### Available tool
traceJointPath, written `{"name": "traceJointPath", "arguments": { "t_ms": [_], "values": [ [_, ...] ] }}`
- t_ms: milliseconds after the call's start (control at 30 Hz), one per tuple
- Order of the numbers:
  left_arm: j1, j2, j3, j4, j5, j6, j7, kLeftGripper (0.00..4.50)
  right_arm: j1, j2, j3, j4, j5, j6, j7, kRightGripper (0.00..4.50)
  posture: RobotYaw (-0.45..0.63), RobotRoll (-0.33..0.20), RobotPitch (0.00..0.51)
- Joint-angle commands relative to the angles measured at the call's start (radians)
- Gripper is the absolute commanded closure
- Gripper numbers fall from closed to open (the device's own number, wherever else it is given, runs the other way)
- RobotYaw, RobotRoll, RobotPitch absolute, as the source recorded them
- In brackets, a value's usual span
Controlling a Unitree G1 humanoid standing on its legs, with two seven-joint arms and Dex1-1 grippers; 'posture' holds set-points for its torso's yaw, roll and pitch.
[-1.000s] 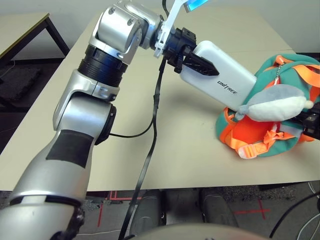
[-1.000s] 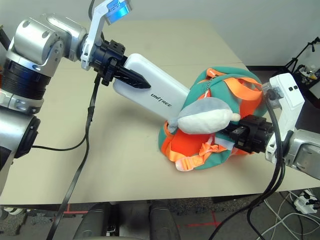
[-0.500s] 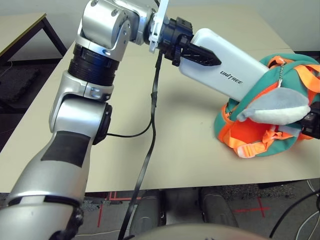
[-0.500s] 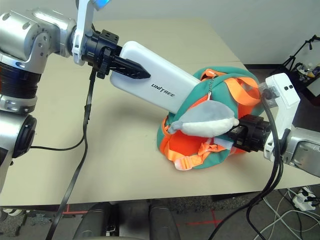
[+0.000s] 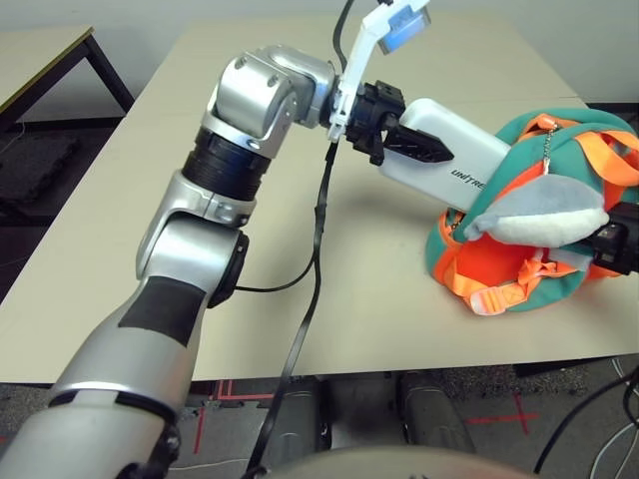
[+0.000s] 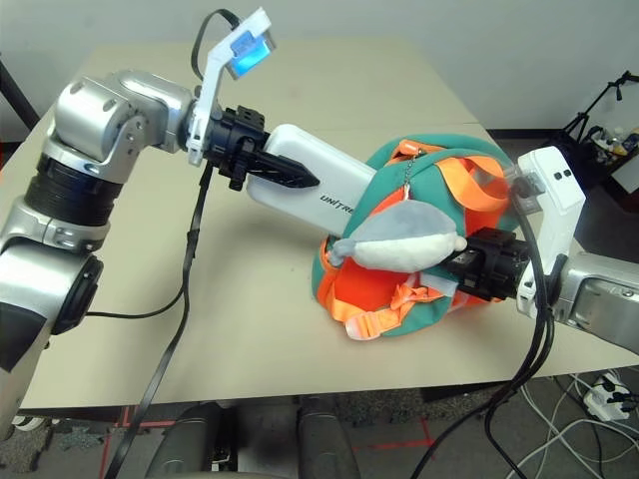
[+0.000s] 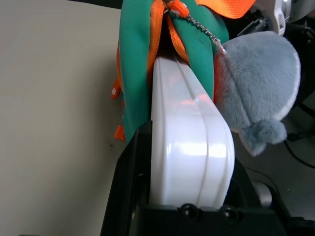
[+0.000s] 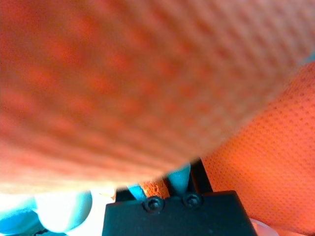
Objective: Put the pencil case into the backpack and zip it.
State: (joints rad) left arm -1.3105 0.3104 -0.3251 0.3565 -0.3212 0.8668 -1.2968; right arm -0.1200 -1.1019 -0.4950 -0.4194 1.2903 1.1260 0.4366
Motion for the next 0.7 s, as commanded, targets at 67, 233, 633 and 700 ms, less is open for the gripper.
{"name": "traceJointPath", "arguments": {
  "t_ms": [67,233,633,700],
  "values": [
    [0.021,-0.058,-0.062,0.041,0.012,-0.061,-0.046,3.10,-0.020,0.017,0.035,0.000,-0.013,0.008,0.012,4.36,-0.07,0.000,0.118],
    [0.040,-0.095,-0.126,0.135,0.062,-0.113,-0.078,3.10,-0.038,0.030,0.050,0.003,-0.029,0.009,0.018,4.36,-0.08,0.000,0.115],
    [0.078,-0.056,-0.121,0.046,0.048,-0.028,-0.116,2.75,-0.032,0.054,0.043,-0.003,-0.060,0.003,0.024,4.36,-0.08,0.000,0.094],
    [0.069,-0.019,-0.080,-0.003,0.013,0.029,-0.117,2.17,-0.032,0.057,0.042,-0.003,-0.066,0.000,0.026,4.36,-0.08,0.000,0.091]
  ]
}}
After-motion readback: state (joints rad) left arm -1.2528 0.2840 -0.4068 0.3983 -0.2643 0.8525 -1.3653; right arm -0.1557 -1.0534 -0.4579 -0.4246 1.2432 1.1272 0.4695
